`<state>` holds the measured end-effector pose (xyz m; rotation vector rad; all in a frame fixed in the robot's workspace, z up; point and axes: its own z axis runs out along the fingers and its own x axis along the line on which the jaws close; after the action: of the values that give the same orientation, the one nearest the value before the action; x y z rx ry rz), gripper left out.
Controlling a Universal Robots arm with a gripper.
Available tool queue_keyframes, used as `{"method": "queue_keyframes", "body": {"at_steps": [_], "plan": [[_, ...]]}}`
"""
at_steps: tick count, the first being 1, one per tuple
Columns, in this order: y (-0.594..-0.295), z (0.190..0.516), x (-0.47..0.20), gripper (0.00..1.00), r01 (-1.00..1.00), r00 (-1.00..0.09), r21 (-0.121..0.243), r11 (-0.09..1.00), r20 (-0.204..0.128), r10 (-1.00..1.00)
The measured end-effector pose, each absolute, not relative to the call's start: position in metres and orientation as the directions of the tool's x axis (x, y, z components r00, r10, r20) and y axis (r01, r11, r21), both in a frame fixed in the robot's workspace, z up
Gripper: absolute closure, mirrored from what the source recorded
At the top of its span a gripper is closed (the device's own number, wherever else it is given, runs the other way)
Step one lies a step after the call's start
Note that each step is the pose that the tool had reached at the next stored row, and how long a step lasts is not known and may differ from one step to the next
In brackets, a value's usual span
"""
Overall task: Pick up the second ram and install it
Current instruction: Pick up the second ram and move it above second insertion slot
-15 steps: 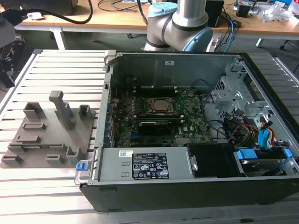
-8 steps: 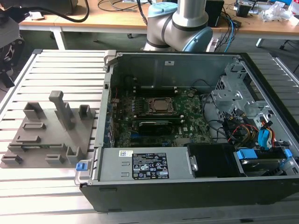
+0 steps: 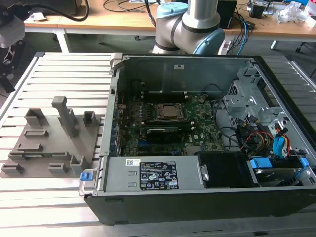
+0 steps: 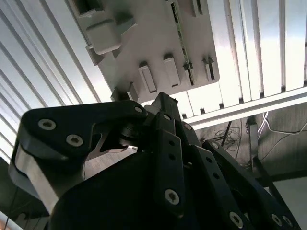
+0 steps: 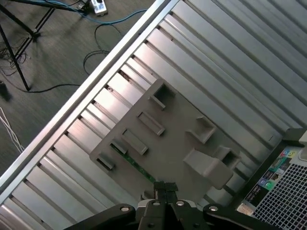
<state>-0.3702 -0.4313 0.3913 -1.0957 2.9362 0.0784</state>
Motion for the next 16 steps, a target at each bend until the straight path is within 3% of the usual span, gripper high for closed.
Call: {"method": "queue_keyframes", "body": {"at_steps": [16], "plan": [[-0.4313,0.3913,-0.3702,0.89,-0.796,-0.605,0.045,0.604,-0.024,-0.796]]}}
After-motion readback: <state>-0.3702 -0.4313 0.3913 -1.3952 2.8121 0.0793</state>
